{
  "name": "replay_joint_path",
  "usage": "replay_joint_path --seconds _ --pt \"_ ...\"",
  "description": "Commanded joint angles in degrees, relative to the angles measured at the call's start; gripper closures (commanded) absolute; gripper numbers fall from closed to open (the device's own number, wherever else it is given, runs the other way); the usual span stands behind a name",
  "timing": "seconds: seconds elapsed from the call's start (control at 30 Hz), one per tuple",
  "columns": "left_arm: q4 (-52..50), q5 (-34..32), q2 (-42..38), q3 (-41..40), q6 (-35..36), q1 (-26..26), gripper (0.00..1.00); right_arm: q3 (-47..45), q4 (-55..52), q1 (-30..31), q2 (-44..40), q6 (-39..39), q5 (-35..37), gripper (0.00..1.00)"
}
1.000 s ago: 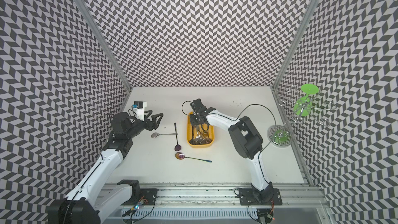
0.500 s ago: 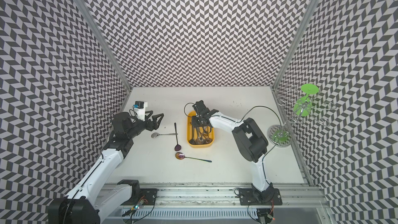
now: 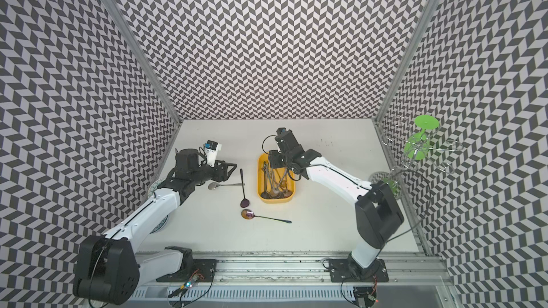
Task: Put the spoon into the storage box
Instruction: Adjust the spoon in the storage box, then pick up the spoon from the center of the board.
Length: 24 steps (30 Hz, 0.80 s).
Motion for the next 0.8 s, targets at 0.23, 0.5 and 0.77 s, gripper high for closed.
replay_joint_path --seconds 0.23,0.5,0.77 --pt "-3.45 -1.17 11.24 5.76 -6.04 -3.46 0.40 -9.73 0.10 -2.43 -16.91 -5.85 11.66 0.32" --pt "-6.81 -0.43 8.29 1.32 -11.06 -5.51 0.46 -14.91 -2.72 -6.60 -27.24 -9.44 13.58 0.20" --pt "-11.01 1.07 11.66 1.47 -15.39 -6.27 0.49 -22.58 1.89 -7.46 -34.50 -16.81 18.16 0.13"
